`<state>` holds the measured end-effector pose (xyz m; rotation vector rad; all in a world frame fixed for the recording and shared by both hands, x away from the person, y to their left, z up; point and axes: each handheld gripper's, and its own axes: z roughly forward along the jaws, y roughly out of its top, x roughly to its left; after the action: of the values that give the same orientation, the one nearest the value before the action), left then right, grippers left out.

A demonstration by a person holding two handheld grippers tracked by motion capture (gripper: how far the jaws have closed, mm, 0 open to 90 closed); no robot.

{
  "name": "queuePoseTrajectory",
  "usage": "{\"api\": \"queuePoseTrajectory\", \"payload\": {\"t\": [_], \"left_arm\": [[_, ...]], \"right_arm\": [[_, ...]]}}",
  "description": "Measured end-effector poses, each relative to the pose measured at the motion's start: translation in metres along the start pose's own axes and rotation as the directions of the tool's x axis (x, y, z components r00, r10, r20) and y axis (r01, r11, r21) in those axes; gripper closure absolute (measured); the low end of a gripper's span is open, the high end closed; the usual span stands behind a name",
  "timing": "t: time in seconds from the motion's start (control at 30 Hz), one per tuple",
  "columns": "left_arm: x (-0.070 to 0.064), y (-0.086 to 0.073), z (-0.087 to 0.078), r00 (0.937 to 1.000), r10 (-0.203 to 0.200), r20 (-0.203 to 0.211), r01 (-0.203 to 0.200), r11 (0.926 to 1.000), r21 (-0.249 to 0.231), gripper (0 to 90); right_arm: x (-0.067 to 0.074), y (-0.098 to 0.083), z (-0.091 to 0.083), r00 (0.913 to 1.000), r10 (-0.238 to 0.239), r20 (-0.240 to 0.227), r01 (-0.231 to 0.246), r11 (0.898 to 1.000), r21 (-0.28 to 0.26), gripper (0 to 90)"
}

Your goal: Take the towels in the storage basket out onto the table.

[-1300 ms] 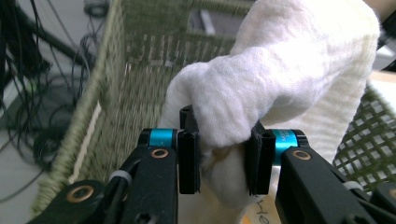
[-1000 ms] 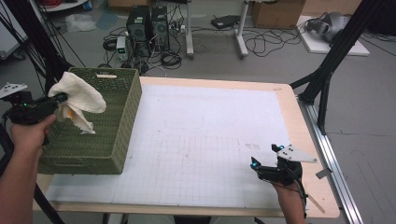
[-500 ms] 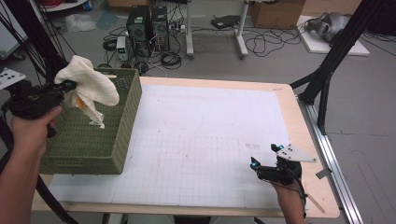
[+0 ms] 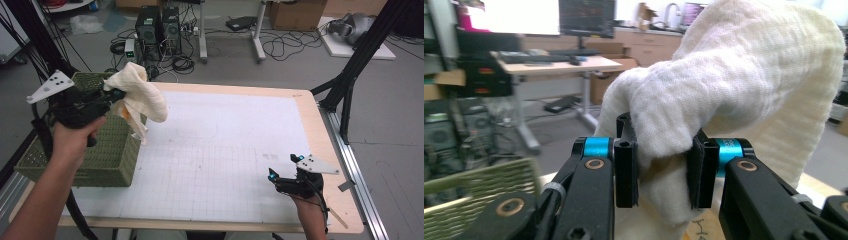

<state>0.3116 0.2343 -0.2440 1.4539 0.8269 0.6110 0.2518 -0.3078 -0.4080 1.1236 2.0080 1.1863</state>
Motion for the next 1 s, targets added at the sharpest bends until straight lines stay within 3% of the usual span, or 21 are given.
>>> {"api": "queuePoseTrajectory", "payload": {"t": [0.23, 0.43, 0.57, 0.63, 0.67, 1.0], "left_arm": [[-0.026, -0.014, 0.024, 0.9962, 0.003, 0.087, -0.007, 0.999, 0.044, 70.5], [-0.054, -0.038, 0.051, 0.9879, 0.021, 0.154, -0.035, 0.9952, 0.091, 70.1], [-0.071, -0.055, 0.07, 0.9816, 0.008, 0.191, -0.031, 0.9924, 0.119, 70.1], [-0.082, -0.069, 0.084, 0.9743, 0.001, 0.225, -0.038, 0.9865, 0.159, 70.0], [-0.082, -0.069, 0.084, 0.9743, 0.001, 0.225, -0.038, 0.9865, 0.159, 69.9], [-0.115, -0.131, 0.129, 0.951, -0.027, 0.308, -0.062, 0.9597, 0.274, 68.7]], "right_arm": [[-0.001, 0.0, 0.0, 1.0, -0.006, 0.003, 0.007, 1.0, -0.002, 10.1], [0.0, 0.0, 0.0, 1.0, -0.003, 0.0, 0.003, 1.0, 0.002, 10.1], [-0.001, 0.0, 0.0, 1.0, -0.006, -0.001, 0.006, 1.0, 0.003, 10.1], [-0.001, 0.0, 0.0, 1.0, -0.006, 0.0, 0.006, 1.0, -0.001, 10.1], [-0.001, 0.0, 0.0, 1.0, -0.006, 0.0, 0.006, 1.0, -0.001, 10.1], [-0.002, -0.001, -0.001, 1.0, -0.002, -0.002, 0.002, 1.0, 0.003, 10.1]]}}
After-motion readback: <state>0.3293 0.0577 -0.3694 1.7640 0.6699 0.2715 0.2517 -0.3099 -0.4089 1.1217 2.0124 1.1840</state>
